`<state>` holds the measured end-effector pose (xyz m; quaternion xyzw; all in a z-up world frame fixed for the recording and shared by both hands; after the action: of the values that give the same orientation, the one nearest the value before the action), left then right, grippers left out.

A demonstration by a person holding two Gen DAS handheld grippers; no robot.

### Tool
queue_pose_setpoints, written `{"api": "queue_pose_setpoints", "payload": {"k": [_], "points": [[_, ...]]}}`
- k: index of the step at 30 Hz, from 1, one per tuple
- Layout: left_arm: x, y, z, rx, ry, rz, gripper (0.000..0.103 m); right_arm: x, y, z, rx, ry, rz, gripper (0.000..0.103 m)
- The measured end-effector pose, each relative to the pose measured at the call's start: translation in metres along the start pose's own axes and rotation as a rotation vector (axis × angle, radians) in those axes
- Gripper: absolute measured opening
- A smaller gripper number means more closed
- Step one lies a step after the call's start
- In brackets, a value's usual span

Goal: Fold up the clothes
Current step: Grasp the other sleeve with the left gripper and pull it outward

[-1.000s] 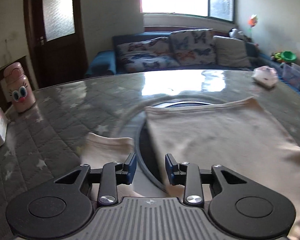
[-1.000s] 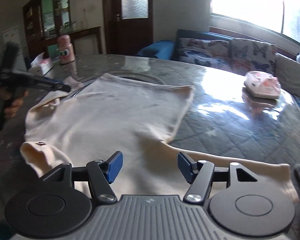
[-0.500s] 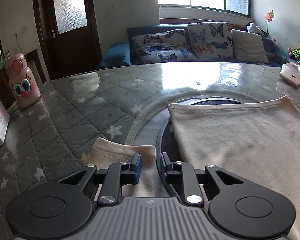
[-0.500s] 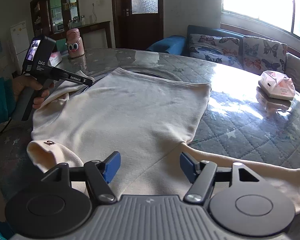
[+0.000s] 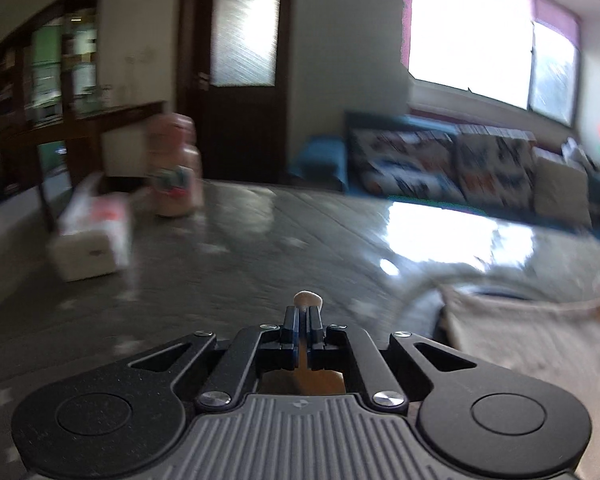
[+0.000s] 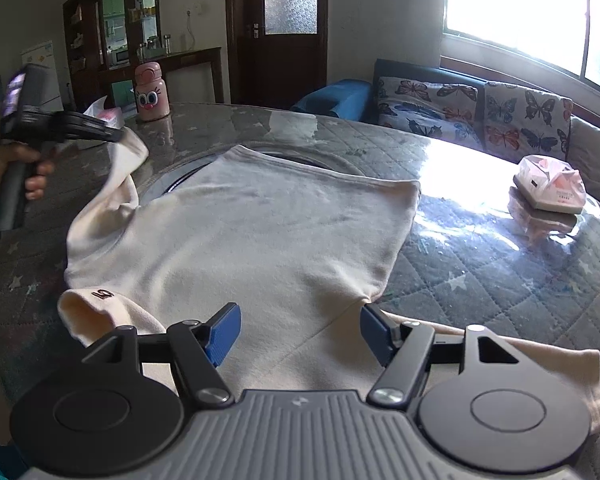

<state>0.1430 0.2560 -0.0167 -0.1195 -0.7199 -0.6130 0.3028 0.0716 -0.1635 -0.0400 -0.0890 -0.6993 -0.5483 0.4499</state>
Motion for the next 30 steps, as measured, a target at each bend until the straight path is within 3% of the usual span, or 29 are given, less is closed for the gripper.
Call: {"api": "queue_pose_setpoints", "payload": {"k": [4, 8, 11, 15, 22, 27, 30], "points": [[0.027, -0.016, 0.047, 0.062, 0.056, -0.019, 0.004, 0.002, 0.002, 0.01, 0.026, 0.013, -0.006, 0.068], [0.026, -0.047, 0.081, 0.079, 0.107, 0.048, 0.004, 0.002, 0.002, 0.019, 0.056, 0.023, 0.003, 0.068], [0.017, -0.069, 0.094, 0.069, 0.137, 0.103, 0.004, 0.001, 0.003, 0.026, 0.073, 0.029, 0.008, 0.068], [0.021, -0.072, 0.097, 0.081, 0.149, 0.097, 0.012, 0.002, 0.005, 0.035, 0.094, 0.041, 0.01, 0.069], [0.033, -0.056, 0.079, 0.072, 0.121, 0.066, 0.013, -0.003, 0.011, 0.053, 0.135, 0.074, 0.013, 0.07], [0.025, -0.053, 0.023, -0.036, -0.035, 0.086, 0.013, -0.009, 0.014, 0.07, 0.165, 0.11, 0.015, 0.071], [0.007, -0.057, 0.008, -0.089, -0.047, 0.115, 0.014, -0.009, 0.015, 0.076, 0.178, 0.123, 0.014, 0.072]]}}
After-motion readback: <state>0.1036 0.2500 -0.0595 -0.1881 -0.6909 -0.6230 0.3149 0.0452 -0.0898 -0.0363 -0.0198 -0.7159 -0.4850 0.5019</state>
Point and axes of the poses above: each gripper's, at about its wrist camera, not at the fingertips, and x roughly against the way its jaws point, z to its left, y to its top, the point moved 10 cm from there along -x, roughly the way its jaws point, and after that the axes turned 6 degrees about z, right-handed, at the moved point
